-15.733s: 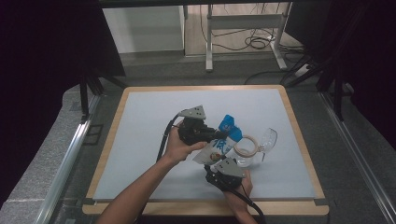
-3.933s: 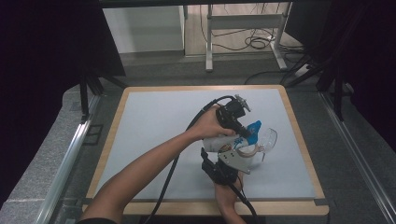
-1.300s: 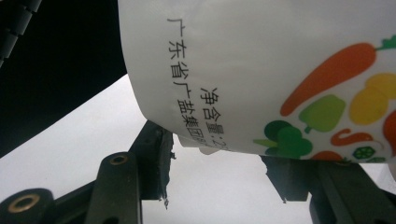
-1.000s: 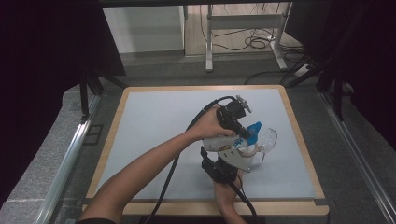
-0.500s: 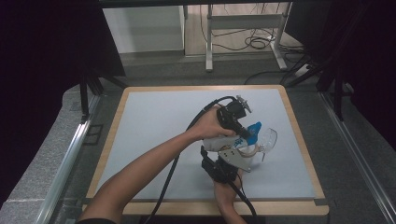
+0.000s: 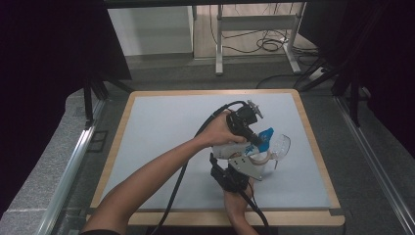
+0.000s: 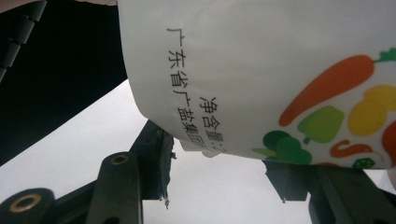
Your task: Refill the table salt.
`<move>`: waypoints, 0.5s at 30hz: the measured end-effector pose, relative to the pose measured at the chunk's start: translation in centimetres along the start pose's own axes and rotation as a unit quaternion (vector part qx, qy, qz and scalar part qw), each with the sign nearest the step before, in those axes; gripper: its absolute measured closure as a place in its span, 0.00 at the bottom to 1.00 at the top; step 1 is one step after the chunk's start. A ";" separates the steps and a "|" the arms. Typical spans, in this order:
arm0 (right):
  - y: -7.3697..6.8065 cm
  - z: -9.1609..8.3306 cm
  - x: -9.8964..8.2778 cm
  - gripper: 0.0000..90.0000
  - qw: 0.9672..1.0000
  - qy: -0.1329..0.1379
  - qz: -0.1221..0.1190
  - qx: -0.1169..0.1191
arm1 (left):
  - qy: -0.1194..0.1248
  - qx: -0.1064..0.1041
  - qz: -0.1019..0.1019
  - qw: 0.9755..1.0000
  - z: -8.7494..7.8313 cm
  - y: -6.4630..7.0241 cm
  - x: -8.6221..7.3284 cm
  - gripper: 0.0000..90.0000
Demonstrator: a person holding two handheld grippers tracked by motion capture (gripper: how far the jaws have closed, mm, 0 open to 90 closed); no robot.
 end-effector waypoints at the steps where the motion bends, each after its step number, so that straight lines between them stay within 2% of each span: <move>1: 0.0 0.0 0.0 0.53 1.000 0.000 0.000 0.000 | 0.000 0.000 0.000 1.000 0.0 0.0 0.0 1.00; 4: 0.0 0.0 0.0 0.53 1.000 0.001 -0.003 0.002 | -0.003 0.002 0.003 1.000 -0.1 0.0 0.0 1.00; 15: 0.0 0.1 0.0 0.53 1.000 0.000 -0.008 0.012 | 0.000 0.006 -0.008 1.000 -0.1 -0.2 -0.1 1.00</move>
Point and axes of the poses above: each handheld gripper's, and its own axes: z roughly forward along the jaws, x roughly out of its top, y roughly to its right, the point moved 6 cm from there along z, roughly forward along the jaws
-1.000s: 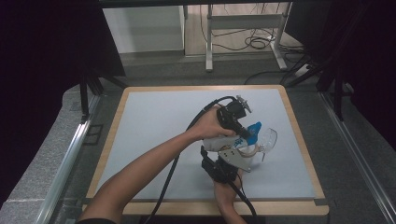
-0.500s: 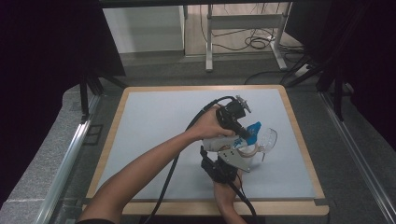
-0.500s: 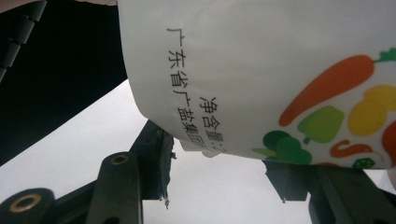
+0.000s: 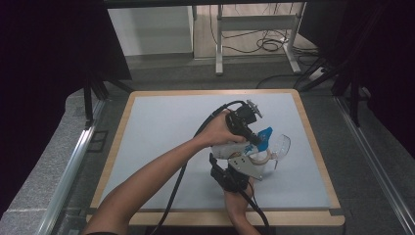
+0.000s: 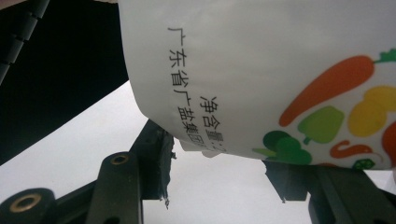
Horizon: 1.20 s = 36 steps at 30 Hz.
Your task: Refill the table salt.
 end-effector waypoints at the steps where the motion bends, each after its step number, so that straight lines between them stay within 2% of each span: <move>1: 0.0 0.0 0.0 0.53 1.000 0.000 0.000 0.000 | 0.000 0.000 0.000 1.000 0.0 0.0 0.0 1.00; 36: 0.2 0.0 0.2 0.53 1.000 0.002 0.006 0.002 | -0.008 -0.001 0.002 1.000 0.2 -0.1 0.1 1.00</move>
Point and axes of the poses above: each handheld gripper's, and its own axes: z roughly forward along the jaws, x roughly out of its top, y roughly to its right, the point moved 6 cm from there along z, roughly forward along the jaws
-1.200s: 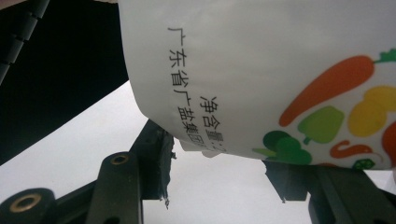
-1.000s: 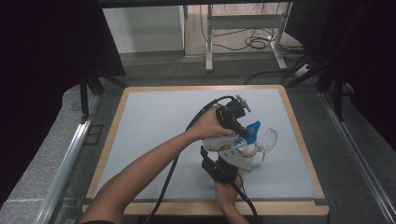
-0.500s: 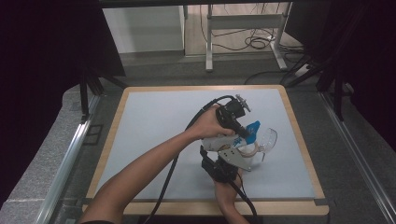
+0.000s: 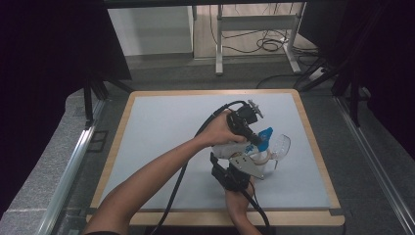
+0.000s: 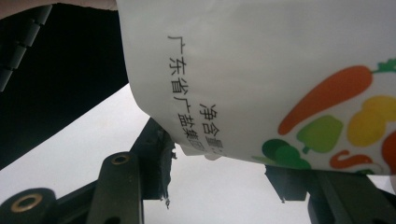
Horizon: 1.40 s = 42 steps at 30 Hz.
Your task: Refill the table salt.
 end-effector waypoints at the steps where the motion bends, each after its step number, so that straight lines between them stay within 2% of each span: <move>1: 0.0 0.0 0.0 0.54 1.000 0.000 0.000 0.000 | 0.000 0.000 -0.001 1.000 0.0 0.0 0.0 1.00; 42: -0.3 0.0 -0.2 0.54 1.000 0.000 -0.004 0.003 | 0.001 -0.001 -0.008 1.000 0.0 -0.1 -0.6 1.00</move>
Point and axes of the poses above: each handheld gripper's, and its own axes: z roughly forward along the jaws, x roughly out of its top, y roughly to its right, the point moved 6 cm from there along z, roughly forward along the jaws
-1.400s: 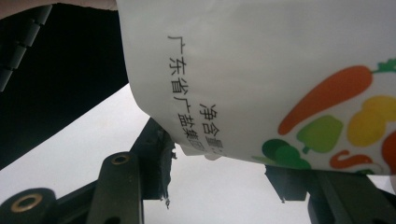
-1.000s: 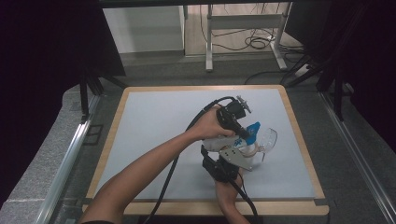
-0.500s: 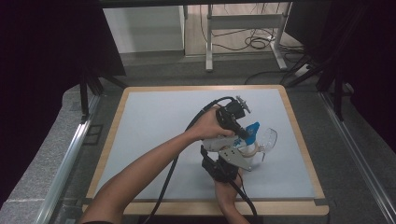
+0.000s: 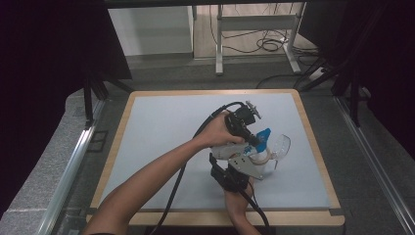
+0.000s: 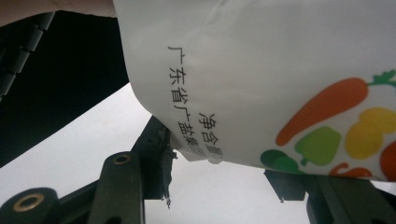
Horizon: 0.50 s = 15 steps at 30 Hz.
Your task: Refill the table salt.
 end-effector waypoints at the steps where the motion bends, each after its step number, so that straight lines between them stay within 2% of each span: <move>1: 0.0 0.0 0.0 0.54 1.000 0.000 0.000 0.000 | 0.000 0.000 0.001 1.000 0.0 0.0 0.0 1.00; 15: 0.0 -0.1 0.1 0.54 1.000 0.002 0.000 0.000 | 0.000 0.000 0.001 1.000 0.0 0.1 0.0 1.00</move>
Point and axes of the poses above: each handheld gripper's, and its own axes: z roughly forward along the jaws, x roughly out of its top, y roughly to its right, the point moved 6 cm from there along z, roughly forward along the jaws
